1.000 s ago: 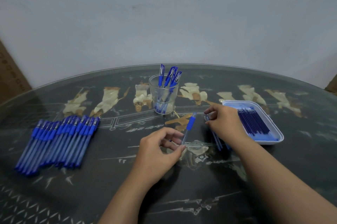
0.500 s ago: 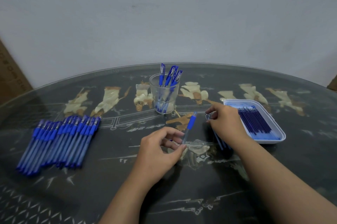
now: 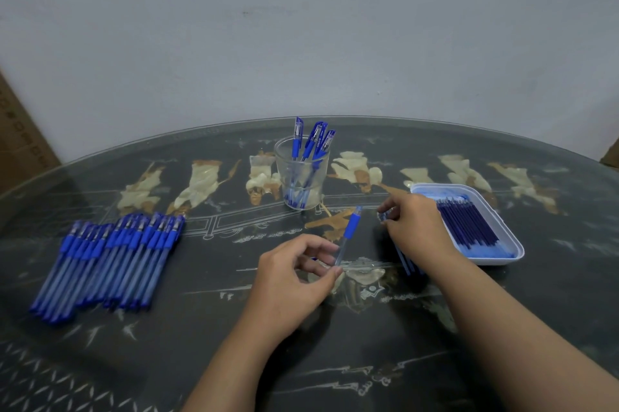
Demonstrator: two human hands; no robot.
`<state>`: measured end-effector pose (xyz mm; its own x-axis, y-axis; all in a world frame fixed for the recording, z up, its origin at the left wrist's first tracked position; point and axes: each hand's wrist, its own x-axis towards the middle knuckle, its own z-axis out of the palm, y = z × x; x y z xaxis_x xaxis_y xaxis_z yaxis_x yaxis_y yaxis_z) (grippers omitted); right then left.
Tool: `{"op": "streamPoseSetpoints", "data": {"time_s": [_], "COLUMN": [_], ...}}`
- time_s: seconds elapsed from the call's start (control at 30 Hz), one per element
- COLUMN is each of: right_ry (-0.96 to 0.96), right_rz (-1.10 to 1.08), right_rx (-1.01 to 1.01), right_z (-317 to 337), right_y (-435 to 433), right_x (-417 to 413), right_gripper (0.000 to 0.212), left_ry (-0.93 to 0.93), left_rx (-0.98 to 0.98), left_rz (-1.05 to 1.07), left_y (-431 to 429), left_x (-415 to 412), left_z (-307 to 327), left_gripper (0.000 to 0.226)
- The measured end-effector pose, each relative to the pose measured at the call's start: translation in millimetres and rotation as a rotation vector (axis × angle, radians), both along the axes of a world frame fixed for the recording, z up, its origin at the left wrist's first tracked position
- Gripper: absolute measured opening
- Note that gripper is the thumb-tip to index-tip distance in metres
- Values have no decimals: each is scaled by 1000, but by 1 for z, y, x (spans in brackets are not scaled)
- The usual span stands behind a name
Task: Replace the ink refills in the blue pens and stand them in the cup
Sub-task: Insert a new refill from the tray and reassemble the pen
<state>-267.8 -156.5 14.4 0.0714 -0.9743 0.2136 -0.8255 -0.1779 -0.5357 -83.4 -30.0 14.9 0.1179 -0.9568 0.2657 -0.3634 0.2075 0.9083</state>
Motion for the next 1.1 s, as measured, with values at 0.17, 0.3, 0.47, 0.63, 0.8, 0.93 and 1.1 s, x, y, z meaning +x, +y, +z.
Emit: {"op": "streamPoseSetpoints", "data": {"time_s": [0.17,0.3,0.47,0.63,0.8,0.93,1.1], "right_ry": [-3,-3,-42,15,216,227,214], "right_rz": [7,14,-16,-286,-292,-300,-333], "right_rx": [-9,-3,-96,-148,-30,22,70], "right_z": [-2,-4,-3,-3,-13,-12,-9], "right_y": [3,5,6,7,15,13,11], "right_x": [-1,0,-5,-44,-61,-62,-60], "right_gripper": [21,20,9,20,39,38,29], "left_ry": [-3,-4,8,31,36,31,71], "left_rx": [-9,-5,-2,-20,-22,-25,-44], "left_rz": [3,7,18,33,44,69,99], "left_y": [0,1,1,3,4,3,1], "left_x": [0,-1,-2,-6,-10,-12,-15], "left_z": [-1,-1,-1,1,0,1,3], "left_gripper": [24,24,25,27,28,26,25]}}
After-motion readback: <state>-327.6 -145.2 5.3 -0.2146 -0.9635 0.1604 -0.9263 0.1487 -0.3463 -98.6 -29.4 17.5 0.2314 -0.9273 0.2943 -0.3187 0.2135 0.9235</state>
